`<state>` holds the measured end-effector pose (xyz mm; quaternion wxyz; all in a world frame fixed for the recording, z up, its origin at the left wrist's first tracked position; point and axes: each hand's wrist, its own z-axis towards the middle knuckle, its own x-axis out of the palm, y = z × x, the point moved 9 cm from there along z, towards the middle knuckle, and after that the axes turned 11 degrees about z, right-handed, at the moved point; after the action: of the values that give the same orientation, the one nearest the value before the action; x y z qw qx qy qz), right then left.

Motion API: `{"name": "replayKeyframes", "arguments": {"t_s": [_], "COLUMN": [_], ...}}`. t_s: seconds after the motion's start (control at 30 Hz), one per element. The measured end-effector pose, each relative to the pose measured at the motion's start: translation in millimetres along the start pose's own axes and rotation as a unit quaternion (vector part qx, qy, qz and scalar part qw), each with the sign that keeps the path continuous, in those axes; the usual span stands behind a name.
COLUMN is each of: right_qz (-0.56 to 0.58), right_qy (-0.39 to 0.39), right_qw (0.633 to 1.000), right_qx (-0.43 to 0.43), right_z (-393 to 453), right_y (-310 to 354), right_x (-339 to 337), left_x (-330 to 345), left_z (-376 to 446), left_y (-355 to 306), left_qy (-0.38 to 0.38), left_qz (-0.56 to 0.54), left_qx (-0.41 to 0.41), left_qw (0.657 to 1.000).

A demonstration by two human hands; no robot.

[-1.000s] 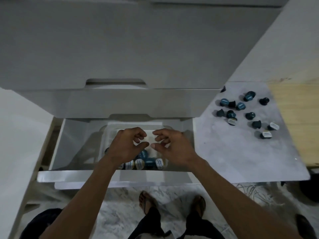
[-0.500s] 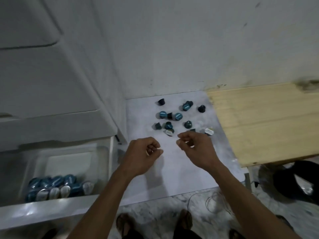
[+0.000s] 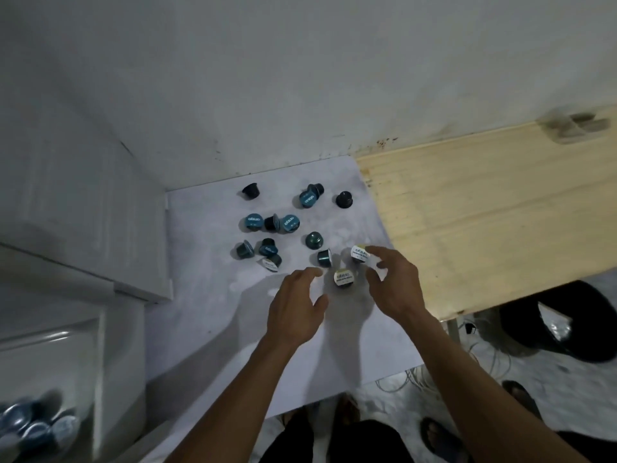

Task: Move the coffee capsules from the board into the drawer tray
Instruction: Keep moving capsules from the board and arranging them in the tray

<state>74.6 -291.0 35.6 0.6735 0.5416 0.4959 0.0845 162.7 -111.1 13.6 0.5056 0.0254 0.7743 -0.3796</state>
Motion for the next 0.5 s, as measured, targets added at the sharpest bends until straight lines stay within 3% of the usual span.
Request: {"name": "replayKeyframes", "arguments": {"t_s": [0.3, 0.5], "right_qz": [-0.032, 0.005], "right_qy": [0.023, -0.03], "right_qw": [0.993, 0.977], "right_qx": [-0.112, -0.21], "right_z": [22, 22], "right_y": [-32, -37], "right_x": [23, 20], "left_x": [44, 56], "left_z": [11, 12], "left_y": [-13, -18], "left_qy": [-0.089, -0.187], "left_qz": [-0.02, -0.015], "left_qx": [-0.005, 0.011], "left_qw": [0.996, 0.982]}}
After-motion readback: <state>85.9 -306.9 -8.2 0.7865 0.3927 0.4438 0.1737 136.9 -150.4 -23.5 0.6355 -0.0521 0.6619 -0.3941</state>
